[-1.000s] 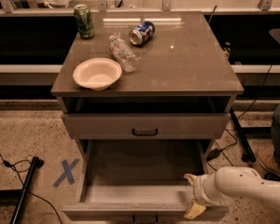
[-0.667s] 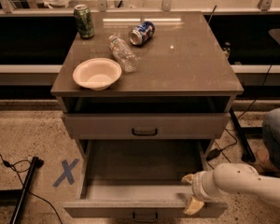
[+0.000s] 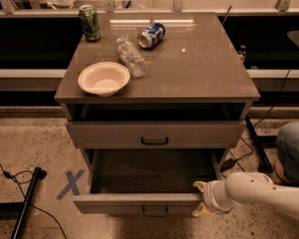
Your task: Close middle drawer
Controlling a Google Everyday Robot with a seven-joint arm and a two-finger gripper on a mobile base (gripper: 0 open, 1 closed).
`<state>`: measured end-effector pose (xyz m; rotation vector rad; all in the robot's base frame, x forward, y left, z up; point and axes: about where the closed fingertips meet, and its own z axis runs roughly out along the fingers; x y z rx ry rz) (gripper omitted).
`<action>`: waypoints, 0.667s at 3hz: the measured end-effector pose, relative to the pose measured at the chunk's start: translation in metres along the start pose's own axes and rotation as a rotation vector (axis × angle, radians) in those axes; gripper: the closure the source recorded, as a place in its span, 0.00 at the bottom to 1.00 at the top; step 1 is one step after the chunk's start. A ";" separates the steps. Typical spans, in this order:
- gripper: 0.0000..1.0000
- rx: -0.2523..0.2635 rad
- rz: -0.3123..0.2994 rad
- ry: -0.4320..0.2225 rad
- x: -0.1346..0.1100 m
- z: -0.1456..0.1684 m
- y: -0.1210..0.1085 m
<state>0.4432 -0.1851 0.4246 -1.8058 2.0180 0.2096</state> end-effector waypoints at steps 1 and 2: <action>0.27 0.015 -0.034 -0.011 -0.011 0.010 -0.033; 0.20 0.072 -0.094 -0.052 -0.040 0.012 -0.084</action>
Offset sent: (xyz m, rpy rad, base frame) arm 0.1343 0.0417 0.0274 0.0372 -0.1591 0.0898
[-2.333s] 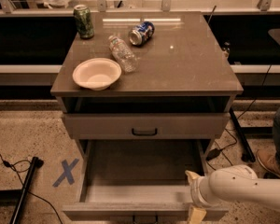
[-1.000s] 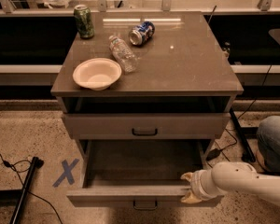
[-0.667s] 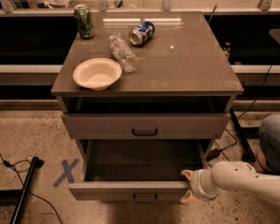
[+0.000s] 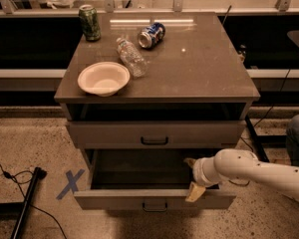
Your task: Close middle drawer
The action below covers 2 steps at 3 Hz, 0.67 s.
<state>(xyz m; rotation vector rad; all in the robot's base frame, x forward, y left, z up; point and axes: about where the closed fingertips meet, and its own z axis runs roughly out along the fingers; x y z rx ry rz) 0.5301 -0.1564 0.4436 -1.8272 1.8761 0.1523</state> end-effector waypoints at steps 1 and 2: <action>0.12 0.034 -0.028 -0.022 -0.012 -0.008 -0.014; 0.15 0.039 -0.051 -0.027 -0.018 -0.036 0.010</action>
Offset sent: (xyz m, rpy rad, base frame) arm -0.0453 -0.0049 0.0503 0.0111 -0.0801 0.0448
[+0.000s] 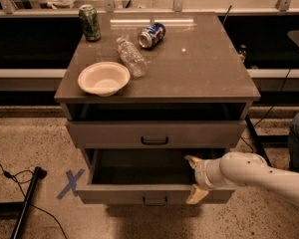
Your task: Close middle drawer
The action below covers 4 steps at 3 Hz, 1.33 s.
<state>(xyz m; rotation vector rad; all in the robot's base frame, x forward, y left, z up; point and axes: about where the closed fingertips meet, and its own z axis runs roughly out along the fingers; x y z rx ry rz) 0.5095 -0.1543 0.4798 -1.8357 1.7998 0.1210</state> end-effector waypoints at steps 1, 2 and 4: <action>0.15 -0.047 -0.008 0.010 -0.003 -0.019 0.034; 0.33 -0.081 0.022 -0.032 -0.005 -0.036 0.068; 0.88 -0.107 0.074 -0.106 -0.002 -0.045 0.095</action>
Offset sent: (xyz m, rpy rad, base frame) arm -0.1280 -0.0242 0.0211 0.1007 0.1262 0.0074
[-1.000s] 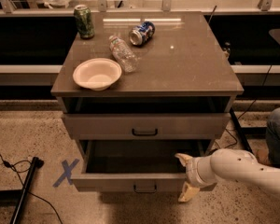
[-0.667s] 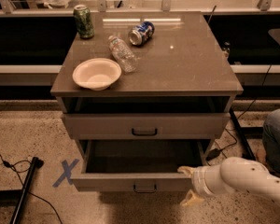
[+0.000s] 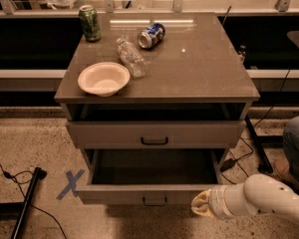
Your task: Close middle drawer
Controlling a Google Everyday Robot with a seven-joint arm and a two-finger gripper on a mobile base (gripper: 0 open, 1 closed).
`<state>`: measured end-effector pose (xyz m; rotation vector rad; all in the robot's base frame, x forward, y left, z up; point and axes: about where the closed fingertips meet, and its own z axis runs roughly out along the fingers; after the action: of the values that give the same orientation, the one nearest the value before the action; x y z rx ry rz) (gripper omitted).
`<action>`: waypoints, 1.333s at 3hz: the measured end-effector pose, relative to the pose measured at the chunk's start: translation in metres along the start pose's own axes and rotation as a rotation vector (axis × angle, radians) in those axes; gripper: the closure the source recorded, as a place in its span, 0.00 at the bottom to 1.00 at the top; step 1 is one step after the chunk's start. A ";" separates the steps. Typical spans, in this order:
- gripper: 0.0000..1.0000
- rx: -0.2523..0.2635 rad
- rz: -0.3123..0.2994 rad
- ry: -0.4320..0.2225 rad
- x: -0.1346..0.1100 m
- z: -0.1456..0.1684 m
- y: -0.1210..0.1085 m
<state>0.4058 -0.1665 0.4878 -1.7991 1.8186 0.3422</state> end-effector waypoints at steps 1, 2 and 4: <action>1.00 -0.012 0.009 -0.018 0.017 0.042 -0.008; 1.00 -0.029 0.043 -0.065 0.046 0.109 0.008; 1.00 -0.005 0.068 -0.110 0.074 0.173 0.018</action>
Offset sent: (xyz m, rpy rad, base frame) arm 0.0165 0.0397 -0.2200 0.1519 0.0803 -0.0340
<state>0.4272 -0.1333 0.3034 -1.6903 1.8062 0.4624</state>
